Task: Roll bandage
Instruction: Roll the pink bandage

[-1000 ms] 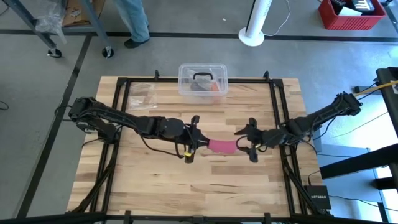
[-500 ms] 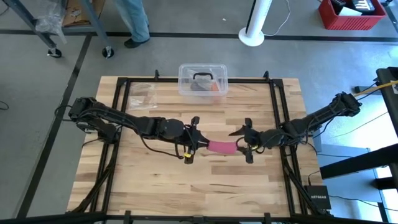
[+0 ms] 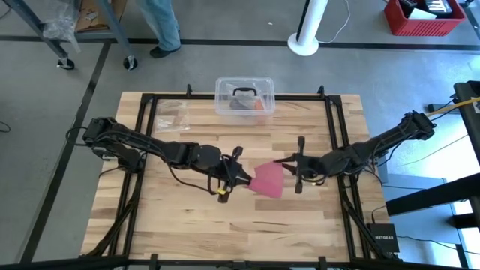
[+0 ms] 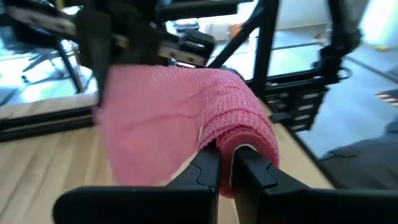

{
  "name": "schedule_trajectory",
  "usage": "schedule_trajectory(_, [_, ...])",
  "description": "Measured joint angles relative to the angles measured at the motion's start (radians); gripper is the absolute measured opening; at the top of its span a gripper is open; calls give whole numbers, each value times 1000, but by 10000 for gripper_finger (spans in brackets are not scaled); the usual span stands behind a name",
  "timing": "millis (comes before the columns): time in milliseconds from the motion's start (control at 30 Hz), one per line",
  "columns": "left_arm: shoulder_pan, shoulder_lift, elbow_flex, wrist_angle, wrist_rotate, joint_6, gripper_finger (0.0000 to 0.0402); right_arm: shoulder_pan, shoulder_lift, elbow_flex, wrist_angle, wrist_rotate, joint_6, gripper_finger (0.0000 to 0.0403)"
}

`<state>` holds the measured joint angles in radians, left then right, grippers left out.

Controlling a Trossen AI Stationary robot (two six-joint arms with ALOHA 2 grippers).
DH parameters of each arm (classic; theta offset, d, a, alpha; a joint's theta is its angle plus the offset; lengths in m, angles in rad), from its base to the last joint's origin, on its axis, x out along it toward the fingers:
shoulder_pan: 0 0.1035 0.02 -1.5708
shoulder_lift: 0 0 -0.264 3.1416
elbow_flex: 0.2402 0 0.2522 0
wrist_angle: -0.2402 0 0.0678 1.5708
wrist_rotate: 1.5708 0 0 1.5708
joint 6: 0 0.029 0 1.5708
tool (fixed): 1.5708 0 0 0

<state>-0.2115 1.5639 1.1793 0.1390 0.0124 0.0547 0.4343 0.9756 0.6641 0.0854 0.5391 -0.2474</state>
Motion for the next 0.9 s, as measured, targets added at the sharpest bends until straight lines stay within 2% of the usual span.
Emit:
schedule_trajectory(133, [0,26,0,39,74,-3,13,0,16,51,12,4,-124,10])
schedule_trajectory(233, [0,50,-1,36,74,10,13,14,17,97,28,17,-188,10])
schedule_trajectory(467, [2,72,-1,65,79,6,13,97,17,177,28,162,-356,8])
schedule_trajectory(567, [3,79,-1,65,77,9,13,117,18,191,39,171,-388,4])
schedule_trajectory(700, [23,84,0,91,-42,-1,13,140,20,205,68,105,-389,5])
schedule_trajectory(900, [37,90,-1,131,-261,-102,13,175,33,207,117,97,-420,4])
